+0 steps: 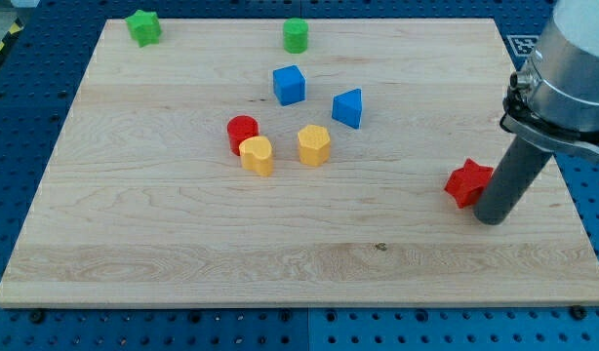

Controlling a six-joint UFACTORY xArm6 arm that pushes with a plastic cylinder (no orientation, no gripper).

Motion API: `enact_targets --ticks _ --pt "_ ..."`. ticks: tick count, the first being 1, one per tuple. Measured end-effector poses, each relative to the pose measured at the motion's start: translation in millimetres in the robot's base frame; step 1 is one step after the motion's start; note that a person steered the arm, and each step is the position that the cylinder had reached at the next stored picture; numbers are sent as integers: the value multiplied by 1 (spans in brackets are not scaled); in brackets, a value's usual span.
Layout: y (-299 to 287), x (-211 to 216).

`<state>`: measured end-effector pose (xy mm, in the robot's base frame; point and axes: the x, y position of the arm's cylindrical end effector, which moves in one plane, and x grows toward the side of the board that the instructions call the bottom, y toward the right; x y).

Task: Push the red star towards the top right

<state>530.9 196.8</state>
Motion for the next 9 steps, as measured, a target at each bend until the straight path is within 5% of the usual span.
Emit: enact_targets --ticks 6,9 --pt "-31 -25" --pt "-17 -71"
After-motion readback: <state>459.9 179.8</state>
